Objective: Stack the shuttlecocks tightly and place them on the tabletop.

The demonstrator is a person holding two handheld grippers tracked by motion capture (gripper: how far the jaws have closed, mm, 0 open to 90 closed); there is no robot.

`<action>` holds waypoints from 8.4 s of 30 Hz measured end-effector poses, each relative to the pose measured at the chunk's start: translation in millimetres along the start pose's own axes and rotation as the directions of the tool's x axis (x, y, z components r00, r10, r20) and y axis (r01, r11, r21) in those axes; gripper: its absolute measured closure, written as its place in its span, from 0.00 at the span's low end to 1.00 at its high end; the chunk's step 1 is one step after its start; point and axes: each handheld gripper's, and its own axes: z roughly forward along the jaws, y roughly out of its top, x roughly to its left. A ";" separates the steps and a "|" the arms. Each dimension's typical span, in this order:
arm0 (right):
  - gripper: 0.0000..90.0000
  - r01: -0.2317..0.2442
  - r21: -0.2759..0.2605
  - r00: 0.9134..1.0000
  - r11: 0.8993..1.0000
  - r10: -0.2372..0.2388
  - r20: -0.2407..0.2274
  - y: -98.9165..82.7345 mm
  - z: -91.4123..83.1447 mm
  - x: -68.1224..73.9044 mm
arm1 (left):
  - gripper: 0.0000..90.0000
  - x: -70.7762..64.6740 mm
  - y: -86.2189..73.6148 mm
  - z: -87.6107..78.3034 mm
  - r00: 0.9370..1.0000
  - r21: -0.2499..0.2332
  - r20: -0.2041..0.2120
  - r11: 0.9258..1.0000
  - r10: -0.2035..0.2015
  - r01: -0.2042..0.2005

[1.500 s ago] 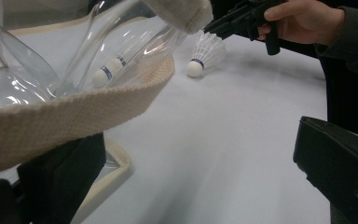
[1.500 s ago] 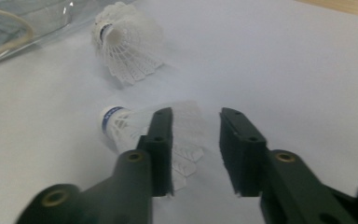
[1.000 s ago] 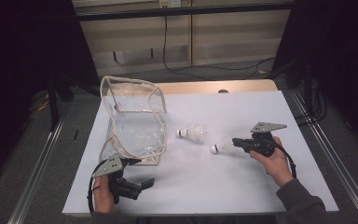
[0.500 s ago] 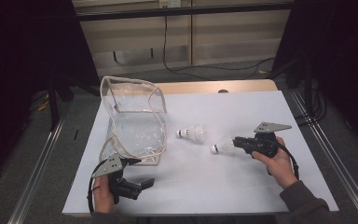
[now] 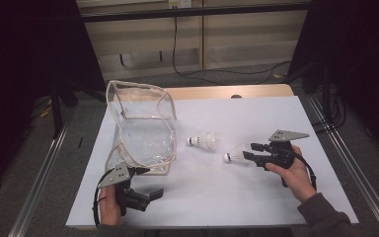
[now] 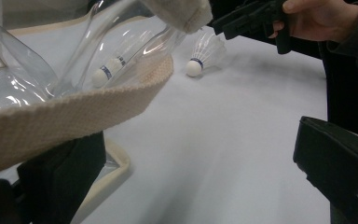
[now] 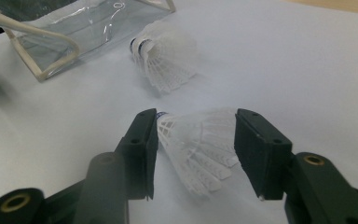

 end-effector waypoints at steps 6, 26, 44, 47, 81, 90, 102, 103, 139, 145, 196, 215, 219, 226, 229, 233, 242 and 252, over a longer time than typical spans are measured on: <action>0.40 -0.006 0.018 1.000 1.000 0.006 -0.020 -4.4 6.0 3.2 | 0.03 0.2 -0.2 0.4 1.000 0.001 0.001 1.000 0.000 0.000; 0.35 -0.002 0.086 0.999 0.996 0.005 -0.035 -13.9 25.5 8.6 | 0.03 0.2 -0.2 0.1 1.000 0.002 0.001 1.000 0.001 -0.001; 0.59 -0.010 0.093 0.998 0.996 0.015 -0.060 -15.7 31.4 7.3 | 0.03 0.9 0.0 -0.4 1.000 0.004 0.000 1.000 0.005 -0.005; 0.64 -0.003 0.092 0.998 0.996 0.009 -0.062 -15.4 31.7 7.3 | 0.03 1.0 -0.2 0.4 1.000 0.001 0.000 1.000 0.003 -0.003; 0.99 0.015 0.076 0.997 0.997 -0.009 -0.079 -9.1 27.4 6.0 | 0.02 1.8 -0.4 -2.0 1.000 -0.024 -0.017 0.999 -0.023 0.023; 0.99 0.016 0.068 0.997 0.998 -0.011 -0.073 -4.0 24.1 5.5 | 0.02 2.2 -0.1 -1.2 1.000 -0.021 -0.019 1.000 -0.020 0.020; 0.99 0.010 0.050 0.998 0.999 -0.007 -0.059 6.3 22.0 2.8 | 0.02 1.6 -0.2 -0.3 1.000 -0.022 -0.015 1.000 -0.021 0.020; 0.99 0.009 0.052 0.998 0.999 -0.006 -0.058 7.2 22.2 2.8 | 0.02 1.4 -0.2 -0.4 1.000 -0.021 -0.015 1.000 -0.019 0.019; 0.99 0.013 0.063 0.999 0.998 -0.010 -0.038 24.6 43.7 -3.1 | 0.02 1.7 -1.8 1.8 1.000 -0.006 -0.007 1.000 -0.015 0.015; 0.99 0.019 0.064 0.999 0.998 -0.016 -0.043 26.0 49.0 -1.7 | 0.02 2.0 -1.7 1.6 1.000 -0.013 -0.007 1.000 -0.020 0.020; 0.99 0.062 0.103 0.996 0.993 -0.055 -0.070 37.8 74.7 4.2 | 0.02 2.7 -1.0 -1.0 1.000 -0.023 -0.015 1.000 -0.022 0.021; 0.99 0.073 0.101 0.994 0.992 -0.065 -0.085 37.4 79.2 5.9 | 0.02 2.5 -1.0 -0.5 1.000 -0.017 -0.011 1.000 -0.016 0.016; 0.99 0.082 0.104 0.994 0.991 -0.073 -0.086 38.9 80.6 7.4 | 0.02 2.2 -1.2 -0.3 1.000 -0.022 -0.011 1.000 -0.022 0.022; 0.99 0.067 0.096 0.995 0.993 -0.059 -0.085 39.3 82.3 6.4 | 0.02 2.5 -1.3 -0.3 1.000 -0.022 -0.010 1.000 -0.021 0.021; 0.99 0.067 0.093 0.995 0.993 -0.059 -0.086 39.8 82.5 6.3 | 0.02 2.7 -1.3 -0.3 1.000 -0.020 -0.011 1.000 -0.020 0.020; 0.99 0.066 0.094 0.995 0.993 -0.058 -0.086 40.5 83.5 6.8 | 0.02 2.7 -1.3 -0.4 1.000 -0.020 -0.011 1.000 -0.019 0.018; 0.99 0.078 0.101 0.994 0.992 -0.069 -0.089 39.8 86.5 9.5 | 0.02 2.5 -1.4 -0.2 1.000 -0.021 -0.012 1.000 -0.022 0.021; 0.99 0.081 0.106 0.993 0.991 -0.072 -0.088 38.9 88.8 9.3 | 0.02 2.7 -1.4 -0.2 1.000 -0.019 -0.011 1.000 -0.019 0.019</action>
